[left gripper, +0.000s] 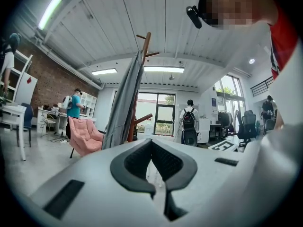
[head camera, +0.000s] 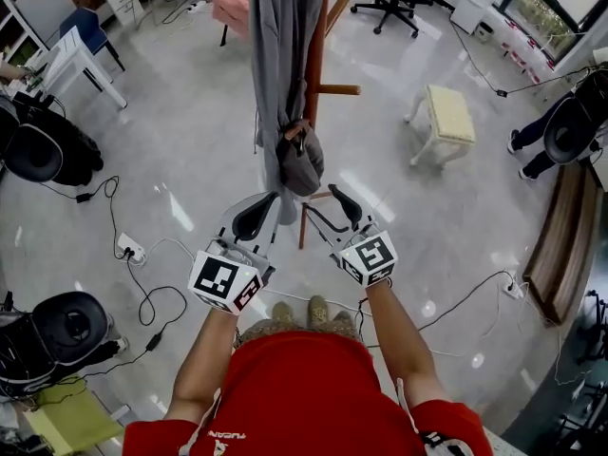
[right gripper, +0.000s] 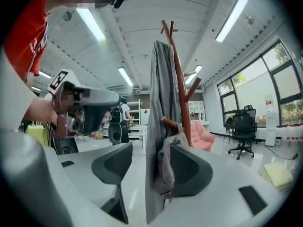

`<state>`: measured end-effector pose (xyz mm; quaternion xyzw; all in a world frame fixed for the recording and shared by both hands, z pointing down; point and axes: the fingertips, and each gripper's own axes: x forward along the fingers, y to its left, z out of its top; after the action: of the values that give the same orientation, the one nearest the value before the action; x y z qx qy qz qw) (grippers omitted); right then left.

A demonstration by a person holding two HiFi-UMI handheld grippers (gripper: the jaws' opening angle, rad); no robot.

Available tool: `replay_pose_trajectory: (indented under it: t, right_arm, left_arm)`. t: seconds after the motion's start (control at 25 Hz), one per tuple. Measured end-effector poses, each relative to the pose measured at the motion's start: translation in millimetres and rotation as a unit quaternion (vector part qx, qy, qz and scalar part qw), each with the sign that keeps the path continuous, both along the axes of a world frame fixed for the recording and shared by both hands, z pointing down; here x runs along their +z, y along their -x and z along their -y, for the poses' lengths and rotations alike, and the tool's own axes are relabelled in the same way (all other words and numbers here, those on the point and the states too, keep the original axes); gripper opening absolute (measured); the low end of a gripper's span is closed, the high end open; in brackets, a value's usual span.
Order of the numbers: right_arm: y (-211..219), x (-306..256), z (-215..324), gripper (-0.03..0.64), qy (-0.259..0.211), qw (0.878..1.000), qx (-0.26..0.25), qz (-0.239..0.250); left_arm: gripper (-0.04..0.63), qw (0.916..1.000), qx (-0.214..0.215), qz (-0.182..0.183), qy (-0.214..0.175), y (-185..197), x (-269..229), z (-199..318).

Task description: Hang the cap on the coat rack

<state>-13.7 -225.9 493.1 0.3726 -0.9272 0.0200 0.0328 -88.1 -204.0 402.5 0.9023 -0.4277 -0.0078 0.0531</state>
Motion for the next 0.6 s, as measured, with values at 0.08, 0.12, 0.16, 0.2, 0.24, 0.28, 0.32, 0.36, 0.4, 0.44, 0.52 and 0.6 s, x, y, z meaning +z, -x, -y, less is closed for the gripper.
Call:
replay_pose_trajectory:
  t: [0.08, 0.12, 0.16, 0.2, 0.24, 0.28, 0.32, 0.36, 0.4, 0.44, 0.52, 0.6]
  right_arm:
    - [-1, -27, -6, 0.221, -0.023, 1.000, -0.003, 0.018]
    - [-3, -40, -8, 0.187, -0.033, 0.999, -0.001, 0.029]
    - [-5, -53, -10, 0.158, -0.041, 0.998, 0.005, 0.043]
    - [-8, -65, -13, 0.127, -0.047, 0.997, 0.011, 0.059]
    - [-10, -76, -18, 0.109, -0.051, 0.996, 0.015, 0.077]
    - [-12, -87, -24, 0.094, -0.055, 0.994, 0.016, 0.095]
    - [-14, -96, -31, 0.077, -0.058, 0.992, 0.016, 0.111]
    - [-14, -104, -38, 0.067, -0.062, 0.990, 0.014, 0.122]
    - [-13, -111, -44, 0.060, -0.066, 0.989, 0.013, 0.130]
    - [-12, -117, -48, 0.052, -0.070, 0.988, 0.012, 0.134]
    - [-8, -124, -53, 0.045, -0.077, 0.988, 0.012, 0.132]
    - [-5, -128, -58, 0.037, -0.081, 0.988, 0.010, 0.128]
  left_arm:
    - [0.009, 1.0000, -0.001, 0.000, -0.006, -3, -2, -1]
    - [0.009, 1.0000, -0.002, -0.002, -0.009, -3, -3, -1]
    - [0.009, 0.9999, -0.003, -0.005, -0.010, -3, -3, -1]
    - [0.009, 0.9999, -0.004, -0.007, -0.012, -4, -4, -1]
    - [0.009, 0.9998, -0.004, -0.008, -0.015, -4, -5, -3]
    - [0.009, 0.9998, -0.004, -0.009, -0.019, -4, -7, -5]
    - [0.009, 0.9997, -0.005, -0.010, -0.022, -3, -9, -8]
    - [0.009, 0.9996, -0.007, -0.011, -0.026, -2, -12, -12]
    - [0.009, 0.9994, -0.007, -0.013, -0.030, -1, -17, -15]
    - [0.009, 0.9993, -0.008, -0.016, -0.034, -1, -21, -17]
    - [0.009, 0.9989, -0.008, -0.021, -0.040, -1, -29, -20]
    - [0.009, 0.9987, -0.004, -0.021, -0.047, -5, -34, -24]
